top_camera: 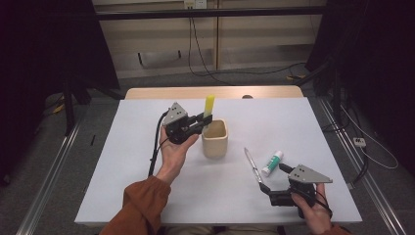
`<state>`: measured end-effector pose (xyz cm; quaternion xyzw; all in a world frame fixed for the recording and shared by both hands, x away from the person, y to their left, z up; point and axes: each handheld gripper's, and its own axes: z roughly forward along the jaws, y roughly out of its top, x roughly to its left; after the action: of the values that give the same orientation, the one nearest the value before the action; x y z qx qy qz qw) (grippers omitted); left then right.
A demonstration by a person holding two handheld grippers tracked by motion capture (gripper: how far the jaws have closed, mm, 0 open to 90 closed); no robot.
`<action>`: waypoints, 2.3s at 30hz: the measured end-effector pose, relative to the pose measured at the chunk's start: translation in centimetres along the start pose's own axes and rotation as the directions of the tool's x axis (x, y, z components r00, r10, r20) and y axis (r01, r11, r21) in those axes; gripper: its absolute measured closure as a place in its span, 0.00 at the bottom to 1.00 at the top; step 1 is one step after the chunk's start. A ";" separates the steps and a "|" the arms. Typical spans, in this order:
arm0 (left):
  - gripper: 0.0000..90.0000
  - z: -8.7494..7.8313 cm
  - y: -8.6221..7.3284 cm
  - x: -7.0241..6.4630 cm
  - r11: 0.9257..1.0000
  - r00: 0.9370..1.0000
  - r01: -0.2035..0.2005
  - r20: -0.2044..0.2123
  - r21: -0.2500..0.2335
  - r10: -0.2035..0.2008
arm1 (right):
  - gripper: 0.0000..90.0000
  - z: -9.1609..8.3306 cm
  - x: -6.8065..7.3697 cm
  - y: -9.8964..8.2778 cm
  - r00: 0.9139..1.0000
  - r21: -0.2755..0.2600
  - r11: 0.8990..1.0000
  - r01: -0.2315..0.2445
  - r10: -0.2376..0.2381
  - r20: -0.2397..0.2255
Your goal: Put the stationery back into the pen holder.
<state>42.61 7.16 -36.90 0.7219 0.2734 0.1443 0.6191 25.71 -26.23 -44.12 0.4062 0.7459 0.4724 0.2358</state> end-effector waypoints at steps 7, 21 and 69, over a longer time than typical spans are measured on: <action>0.86 1.1 -0.7 0.5 1.000 1.000 -0.007 0.009 0.014 0.007 | 0.05 0.0 0.0 0.0 1.000 -0.001 1.000 0.001 -0.001 -0.001; 0.86 2.7 -2.7 0.0 0.994 0.998 -0.055 0.010 0.098 0.054 | 0.05 0.0 0.0 0.0 1.000 -0.001 1.000 0.004 -0.004 -0.002; 0.09 -6.4 -3.9 -0.7 0.972 0.998 0.048 -0.059 0.229 -0.035 | 0.05 0.2 0.0 0.0 1.000 0.028 0.999 0.021 -0.020 -0.020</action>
<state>37.74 12.31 -39.34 0.7787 0.3200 0.1183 0.5265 25.88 -26.10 -44.19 0.3969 0.7590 0.4634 0.2274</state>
